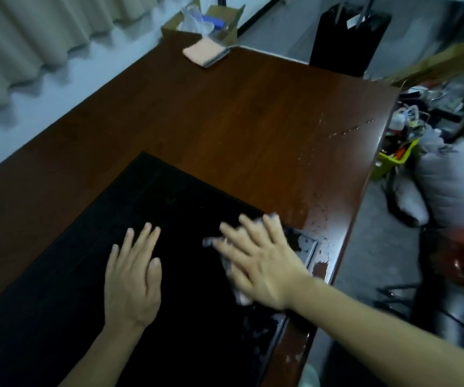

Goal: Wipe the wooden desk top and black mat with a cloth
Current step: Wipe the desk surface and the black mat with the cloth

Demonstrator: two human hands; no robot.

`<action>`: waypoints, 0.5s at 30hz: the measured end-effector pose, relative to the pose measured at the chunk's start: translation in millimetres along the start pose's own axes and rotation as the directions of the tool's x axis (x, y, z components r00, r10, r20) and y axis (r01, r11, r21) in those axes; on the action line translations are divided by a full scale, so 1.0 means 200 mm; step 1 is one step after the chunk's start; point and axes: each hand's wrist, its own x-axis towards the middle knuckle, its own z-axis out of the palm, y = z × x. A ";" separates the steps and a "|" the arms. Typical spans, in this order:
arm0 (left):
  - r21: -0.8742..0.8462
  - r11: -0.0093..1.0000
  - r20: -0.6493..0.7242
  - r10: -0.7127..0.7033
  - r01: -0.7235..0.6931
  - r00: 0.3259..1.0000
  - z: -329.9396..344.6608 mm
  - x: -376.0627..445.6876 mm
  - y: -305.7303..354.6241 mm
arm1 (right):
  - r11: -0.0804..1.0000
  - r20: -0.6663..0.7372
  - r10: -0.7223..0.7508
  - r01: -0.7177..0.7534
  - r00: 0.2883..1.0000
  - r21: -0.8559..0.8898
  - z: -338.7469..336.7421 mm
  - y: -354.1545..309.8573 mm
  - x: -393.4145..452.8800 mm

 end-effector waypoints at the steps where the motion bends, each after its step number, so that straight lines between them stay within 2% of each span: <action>1: -0.012 1.000 -0.009 0.006 -0.006 1.000 0.01 0.03 0.03 | 0.998 0.037 -0.061 0.061 0.997 0.004 0.01 0.04 -0.05; 3: -0.005 0.998 -0.016 0.057 -0.057 0.998 0.05 0.10 0.10 | 0.995 0.072 -0.090 0.093 0.993 -0.037 0.00 0.21 -0.05; 5: -0.008 0.995 -0.001 0.098 -0.098 0.995 0.11 0.18 0.19 | 0.998 0.035 0.041 -0.040 0.999 -0.046 -0.05 0.44 0.03; 7: -0.009 0.992 0.004 0.128 -0.128 0.992 0.18 0.27 0.27 | 0.974 0.010 0.227 -0.227 0.974 -0.006 -0.09 0.69 0.11; 10: 0.020 0.985 0.042 0.171 -0.172 0.984 0.27 0.38 0.38 | 0.921 0.012 0.388 -0.389 0.921 0.035 -0.11 0.82 0.14; 12: 0.049 0.981 0.066 0.186 -0.189 0.980 0.31 0.45 0.41 | 0.922 -0.017 0.387 -0.387 0.922 0.009 -0.08 0.70 0.09; 15: 0.087 0.977 0.088 0.187 -0.195 0.978 0.33 0.54 0.44 | 0.969 -0.074 0.246 -0.247 0.966 -0.003 -0.02 0.42 -0.10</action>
